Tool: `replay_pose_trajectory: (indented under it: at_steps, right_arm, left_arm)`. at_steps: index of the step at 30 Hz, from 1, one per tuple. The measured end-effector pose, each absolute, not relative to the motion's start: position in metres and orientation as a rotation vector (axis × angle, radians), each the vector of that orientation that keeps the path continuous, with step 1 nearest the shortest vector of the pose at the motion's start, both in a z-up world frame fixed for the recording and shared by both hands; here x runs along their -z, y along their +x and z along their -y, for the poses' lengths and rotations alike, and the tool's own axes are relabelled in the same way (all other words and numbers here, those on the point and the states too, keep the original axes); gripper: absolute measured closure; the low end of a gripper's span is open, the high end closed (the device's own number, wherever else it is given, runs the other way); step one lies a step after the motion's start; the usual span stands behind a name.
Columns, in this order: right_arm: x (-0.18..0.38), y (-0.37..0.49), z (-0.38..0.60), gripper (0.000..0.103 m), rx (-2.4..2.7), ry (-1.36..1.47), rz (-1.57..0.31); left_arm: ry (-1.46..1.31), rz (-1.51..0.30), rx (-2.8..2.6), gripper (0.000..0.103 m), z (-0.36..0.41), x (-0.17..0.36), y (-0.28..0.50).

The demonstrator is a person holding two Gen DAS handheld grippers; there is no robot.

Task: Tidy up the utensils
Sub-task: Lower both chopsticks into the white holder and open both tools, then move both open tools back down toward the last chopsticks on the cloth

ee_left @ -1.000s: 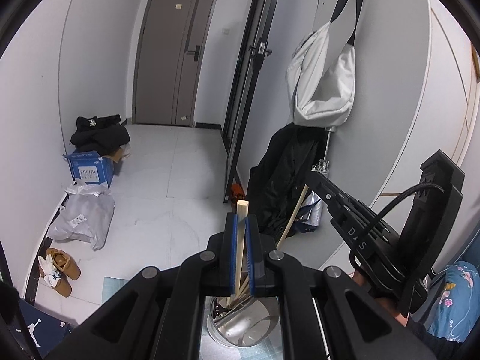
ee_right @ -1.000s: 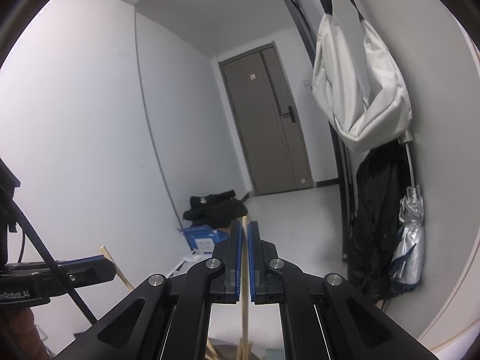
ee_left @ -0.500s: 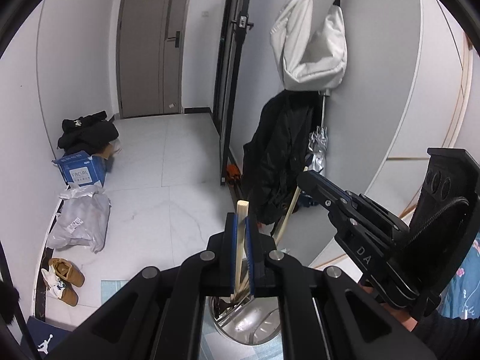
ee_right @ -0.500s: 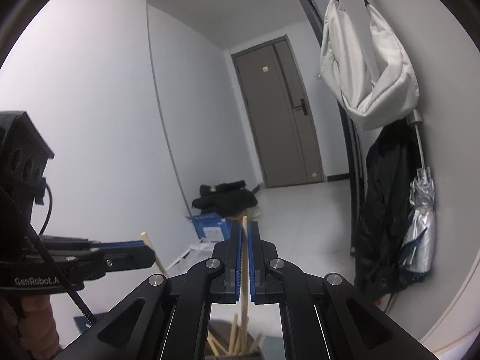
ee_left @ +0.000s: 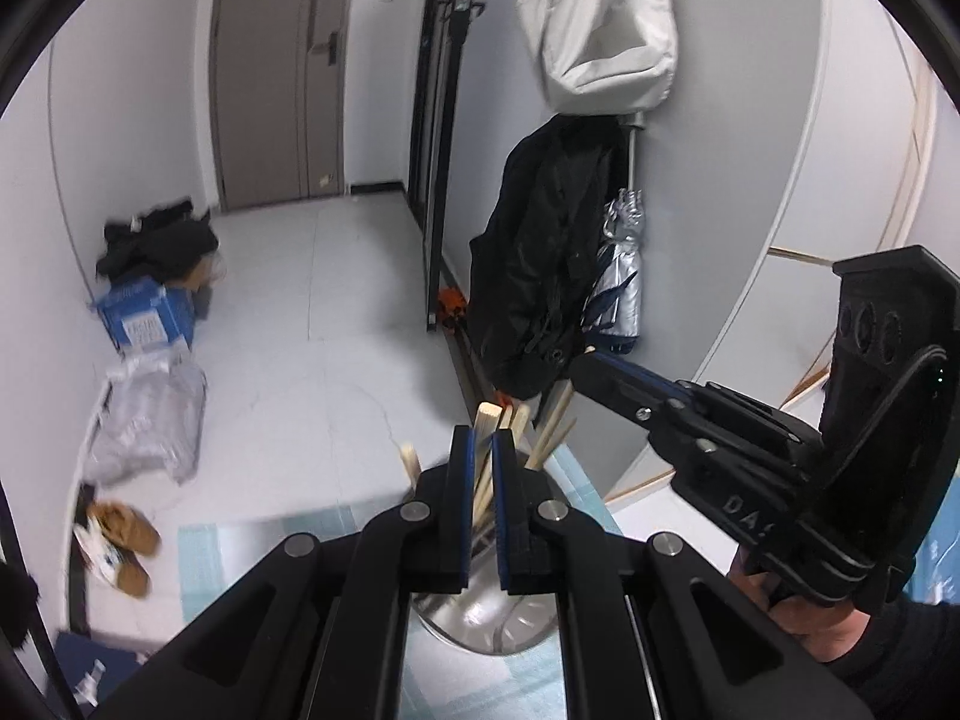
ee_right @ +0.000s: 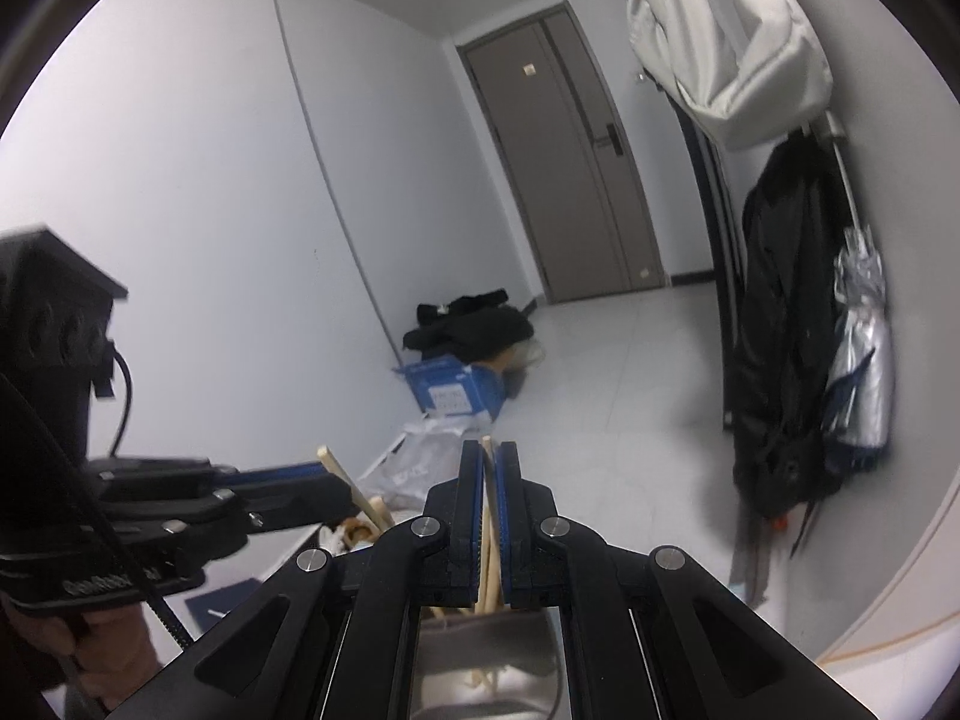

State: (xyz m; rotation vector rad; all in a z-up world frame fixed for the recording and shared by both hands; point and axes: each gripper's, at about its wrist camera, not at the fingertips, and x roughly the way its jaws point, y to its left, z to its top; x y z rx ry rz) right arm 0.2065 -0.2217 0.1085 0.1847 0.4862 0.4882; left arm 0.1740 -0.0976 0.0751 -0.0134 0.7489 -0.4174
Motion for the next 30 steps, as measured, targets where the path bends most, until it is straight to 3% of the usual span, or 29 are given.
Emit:
replay_pose_trajectory:
  at_steps: [11,13,17,18,20,21,23,27,30]
  right_arm:
    - [-0.096,0.202,0.214,0.096,-0.551,0.159,-0.612]
    - [-0.098,0.196,0.215,0.096,-0.548,0.152,-0.606]
    - [-0.104,0.185,0.216,0.088,-0.544,0.138,-0.600]
    - [-0.106,0.181,0.217,0.081,-0.536,0.134,-0.593]
    - [-0.111,0.175,0.219,0.069,-0.521,0.136,-0.578]
    - [-0.115,0.171,0.221,0.063,-0.514,0.139,-0.567]
    - [-0.123,0.163,0.222,0.062,-0.504,0.140,-0.544]
    - [-0.137,0.150,0.219,0.056,-0.503,0.131,-0.507]
    - [-0.144,0.139,0.214,0.051,-0.511,0.117,-0.485]
  left_arm:
    - [-0.156,-0.782,0.426,0.098,0.080,-0.070,0.178]
    - [-0.164,-0.762,0.405,0.092,0.078,-0.076,0.173]
    - [-0.187,-0.737,0.356,0.069,0.072,-0.083,0.164]
    - [-0.194,-0.730,0.337,0.060,0.070,-0.085,0.161]
    - [-0.208,-0.719,0.304,0.052,0.065,-0.088,0.156]
    - [-0.213,-0.711,0.290,0.052,0.063,-0.089,0.154]
    - [-0.216,-0.695,0.266,0.050,0.061,-0.092,0.149]
    - [-0.226,-0.655,0.219,0.034,0.055,-0.100,0.134]
    - [-0.224,-0.626,0.187,0.029,0.051,-0.107,0.124]
